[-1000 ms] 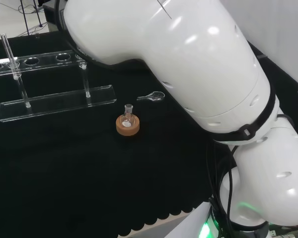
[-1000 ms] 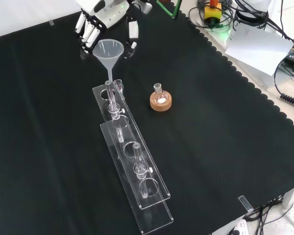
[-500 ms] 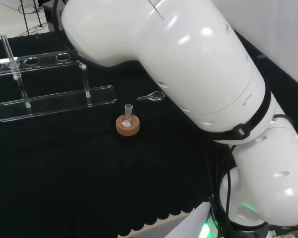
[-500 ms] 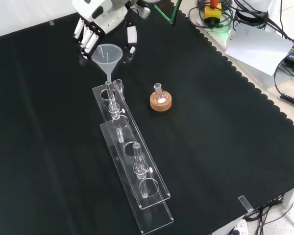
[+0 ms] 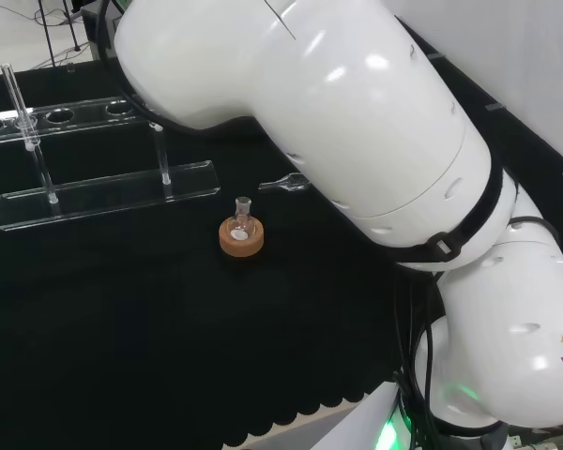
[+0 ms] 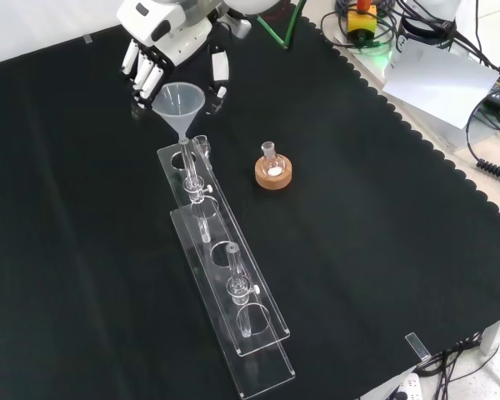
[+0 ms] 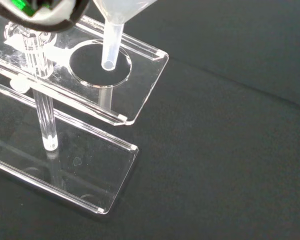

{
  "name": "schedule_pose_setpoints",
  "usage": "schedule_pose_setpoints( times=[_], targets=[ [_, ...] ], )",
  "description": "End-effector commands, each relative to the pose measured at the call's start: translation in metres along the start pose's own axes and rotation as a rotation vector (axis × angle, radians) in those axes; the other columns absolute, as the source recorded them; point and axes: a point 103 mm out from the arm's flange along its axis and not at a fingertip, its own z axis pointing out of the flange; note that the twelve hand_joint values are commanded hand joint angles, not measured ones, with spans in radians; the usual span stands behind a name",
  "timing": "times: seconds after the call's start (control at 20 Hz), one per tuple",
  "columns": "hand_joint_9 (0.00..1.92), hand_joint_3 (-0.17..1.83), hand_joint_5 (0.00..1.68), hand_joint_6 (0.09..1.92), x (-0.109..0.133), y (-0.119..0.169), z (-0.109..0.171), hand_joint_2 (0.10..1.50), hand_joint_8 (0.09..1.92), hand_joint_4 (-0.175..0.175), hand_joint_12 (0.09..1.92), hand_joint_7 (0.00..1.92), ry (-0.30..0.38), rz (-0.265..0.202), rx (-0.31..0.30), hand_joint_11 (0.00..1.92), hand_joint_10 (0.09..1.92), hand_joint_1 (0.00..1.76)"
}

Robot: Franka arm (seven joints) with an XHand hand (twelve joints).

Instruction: Put the funnel back on the funnel stand.

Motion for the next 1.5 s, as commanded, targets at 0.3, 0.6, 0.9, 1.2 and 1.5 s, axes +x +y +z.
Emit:
schedule_pose_setpoints(
  times=[0.3,0.6,0.9,1.2,1.5],
  targets=[
    [1.02,0.63,0.55,0.66,0.009,0.013,0.010,0.64,0.62,-0.015,1.24,0.65,-0.014,-0.013,0.021,0.66,0.40,0.85],
    [1.01,0.63,0.54,0.66,0.008,0.018,0.020,0.64,0.62,-0.016,1.24,0.64,-0.013,-0.006,0.049,0.66,0.40,0.85],
    [0.98,0.63,0.51,0.65,0.009,0.021,0.024,0.63,0.61,-0.024,1.23,0.62,-0.020,-0.008,0.060,0.64,0.40,0.85],
    [0.95,0.63,0.46,0.62,0.011,0.023,0.028,0.63,0.63,-0.033,1.25,0.58,-0.017,-0.011,0.072,0.61,0.40,0.84],
    [0.69,0.60,0.32,0.32,0.013,0.018,0.029,0.61,0.71,-0.051,1.32,0.33,0.004,-0.010,0.094,0.47,0.53,0.74]
  ],
)
